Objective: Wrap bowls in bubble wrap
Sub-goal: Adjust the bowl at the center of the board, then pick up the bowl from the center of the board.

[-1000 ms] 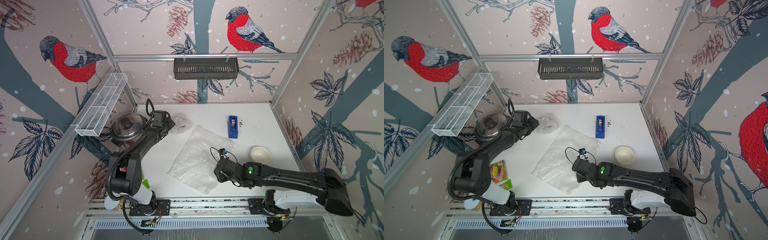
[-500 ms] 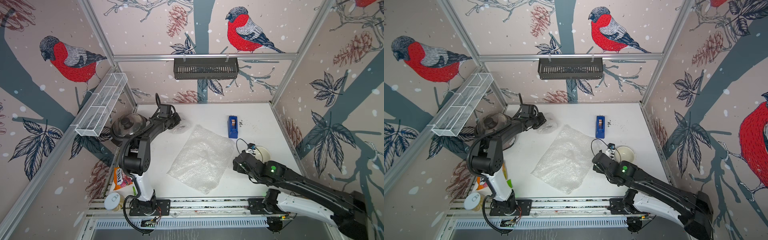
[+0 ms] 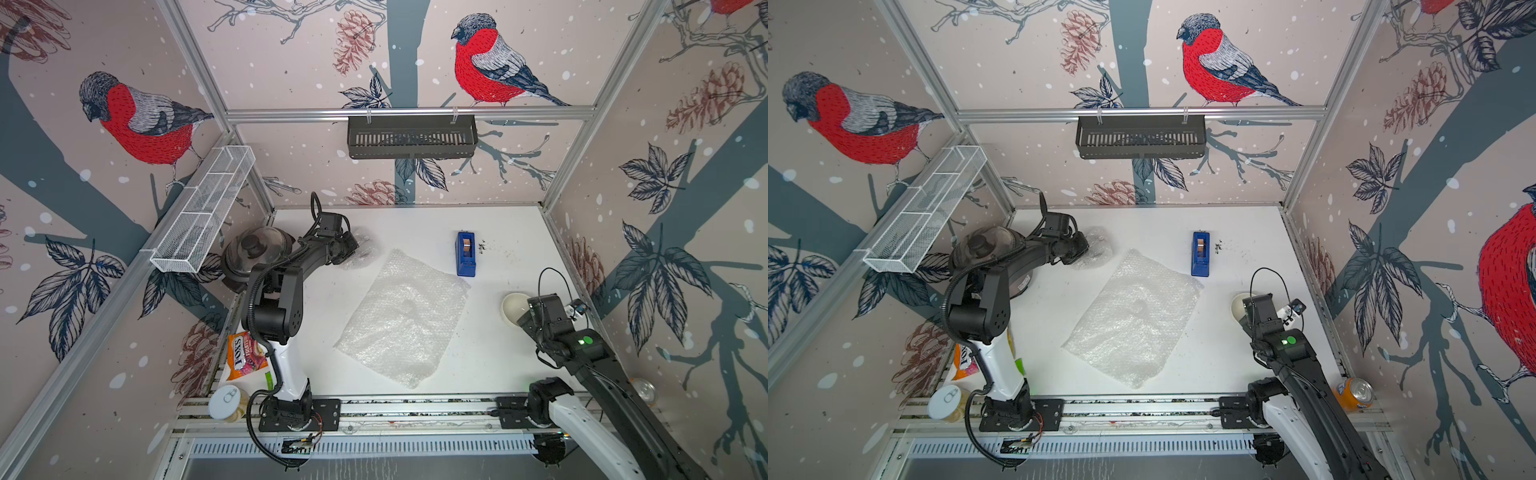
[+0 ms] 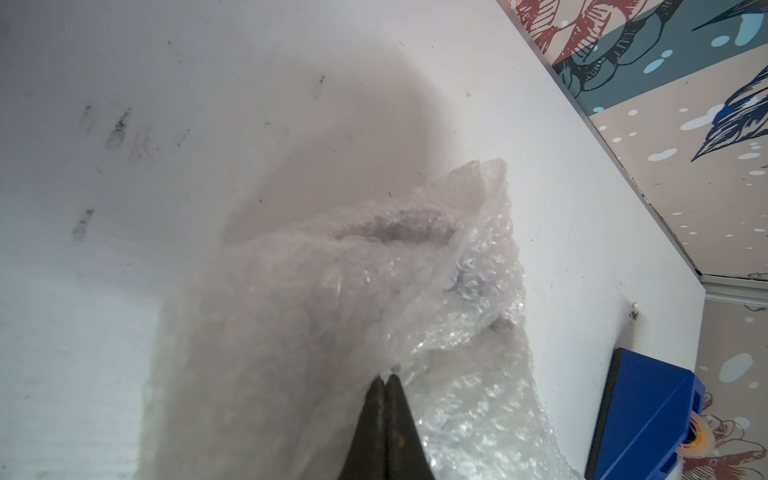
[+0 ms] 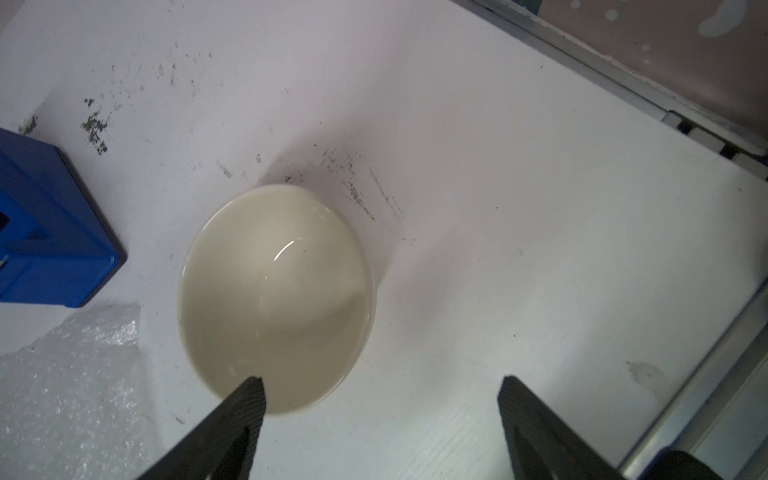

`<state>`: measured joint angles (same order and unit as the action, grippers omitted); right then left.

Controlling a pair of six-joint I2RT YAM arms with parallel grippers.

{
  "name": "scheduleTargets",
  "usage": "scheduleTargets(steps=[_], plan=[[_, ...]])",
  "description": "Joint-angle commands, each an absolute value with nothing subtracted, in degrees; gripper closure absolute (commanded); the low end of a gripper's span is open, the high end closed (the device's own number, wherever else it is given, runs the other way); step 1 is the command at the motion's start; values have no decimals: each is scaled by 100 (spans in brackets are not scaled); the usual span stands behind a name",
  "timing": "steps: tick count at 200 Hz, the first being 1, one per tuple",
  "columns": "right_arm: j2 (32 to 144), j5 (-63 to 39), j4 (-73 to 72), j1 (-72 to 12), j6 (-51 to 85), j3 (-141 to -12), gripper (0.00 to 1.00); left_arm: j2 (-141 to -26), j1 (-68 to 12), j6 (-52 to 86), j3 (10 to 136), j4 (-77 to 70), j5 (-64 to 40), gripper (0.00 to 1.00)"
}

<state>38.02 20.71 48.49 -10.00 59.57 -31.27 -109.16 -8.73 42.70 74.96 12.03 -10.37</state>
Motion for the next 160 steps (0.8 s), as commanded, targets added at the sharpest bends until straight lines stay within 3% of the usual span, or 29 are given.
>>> scheduleTargets(steps=[1,31,48,70,97,128,160], plan=[[3842,1288,4137,-525,5365,-2903,10,-10982,-847,4324,7544,1319,-943,100],[3815,897,3795,-121,5105,-2766,10,-10759,-852,4280,7576,1253,-1143,78],[3749,976,3803,-30,5025,-2847,4,-10322,-922,4233,7493,1062,-1208,65],[3720,823,3678,108,4952,-2854,5,-9668,-1239,3870,7662,1340,-820,55],[4022,483,3355,389,4621,-2887,9,-8810,-1997,3430,7237,1286,-611,52],[4661,155,2989,642,4329,-2983,14,-8456,-2685,3496,6042,932,-1433,53],[5064,145,2760,925,4386,-2829,34,-8843,-3409,3639,5246,694,-1804,57]])
